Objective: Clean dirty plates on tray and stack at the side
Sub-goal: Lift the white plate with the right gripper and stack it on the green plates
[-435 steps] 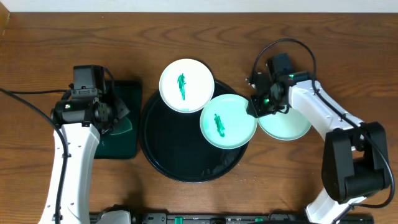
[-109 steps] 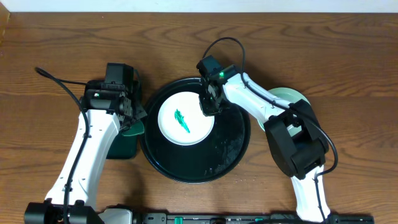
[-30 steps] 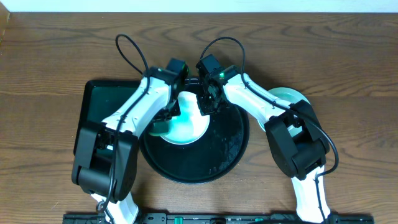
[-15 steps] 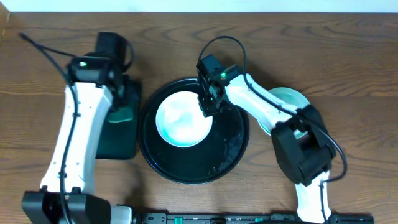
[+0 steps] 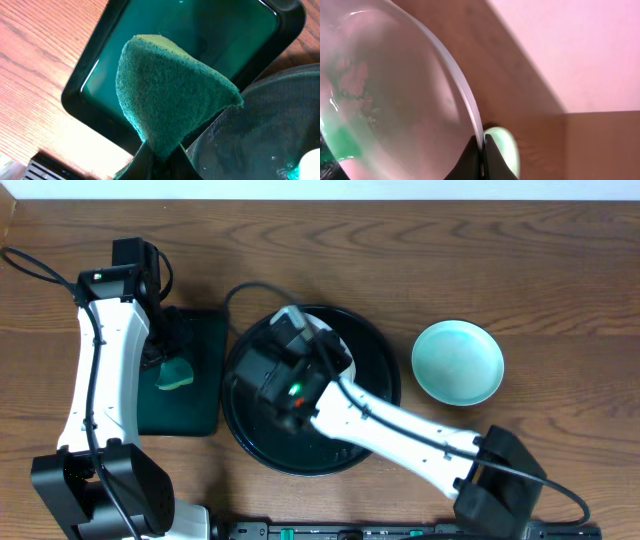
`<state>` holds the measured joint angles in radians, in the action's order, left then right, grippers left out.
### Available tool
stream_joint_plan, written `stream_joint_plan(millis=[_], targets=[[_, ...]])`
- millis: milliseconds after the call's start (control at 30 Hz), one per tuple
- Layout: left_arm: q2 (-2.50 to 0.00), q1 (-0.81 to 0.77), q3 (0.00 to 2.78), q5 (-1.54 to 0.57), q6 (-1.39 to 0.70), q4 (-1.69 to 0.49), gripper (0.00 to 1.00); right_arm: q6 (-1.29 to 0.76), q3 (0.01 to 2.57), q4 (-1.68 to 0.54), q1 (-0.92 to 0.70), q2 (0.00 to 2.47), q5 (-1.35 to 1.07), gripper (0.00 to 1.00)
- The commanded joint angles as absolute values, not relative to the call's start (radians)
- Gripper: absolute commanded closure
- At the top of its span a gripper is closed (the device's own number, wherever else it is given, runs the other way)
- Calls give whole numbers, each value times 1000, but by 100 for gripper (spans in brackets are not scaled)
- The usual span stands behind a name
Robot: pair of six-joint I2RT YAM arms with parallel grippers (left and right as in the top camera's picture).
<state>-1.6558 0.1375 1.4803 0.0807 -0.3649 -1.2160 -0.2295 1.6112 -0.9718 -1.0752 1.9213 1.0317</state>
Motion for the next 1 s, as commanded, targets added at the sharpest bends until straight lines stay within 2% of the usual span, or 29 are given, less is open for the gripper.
stream_joint_plan(millis=[0,133,267,333,433,567,633,667,767,833,967], targets=[[-1659,142,1476,77,-352,-1215,93,-231,1610,-974,-1145,1901,1359,99],[-1659,142,1476,77,-352,-1215,93,-278,1610,-996,-1180,1896,1466,99],[-1659,142,1476,77,-352,-1214,93,-340,1610,-1039,-1178,1866,1375,99],[-1659,142,1476,76,-352,-1213,93,-340,1610,-1053,-1158,1853,1208,99],[-1659,141,1476,54,-353,-1195,93,-285,1610,-1055,-1068,1850,776,99],[-1659,141,1476,52,-356,-1173,93,-174,1610,-1023,-868,1809,140,99],[-1659,141,1476,52,-356,-1165,93,-173,1610,-1016,-802,1781,35,99],[-1659,140,1476,52,-357,-1161,93,-175,1610,-1013,-711,1740,-52,99],[-1659,139,1476,52,-360,-1152,93,-178,1610,-1022,-573,1686,-145,99],[-1659,139,1476,52,-360,-1143,93,-188,1610,-1044,-402,1644,-213,99],[-1659,139,1476,52,-360,-1142,93,-205,1601,-1101,-175,1639,-217,99]])
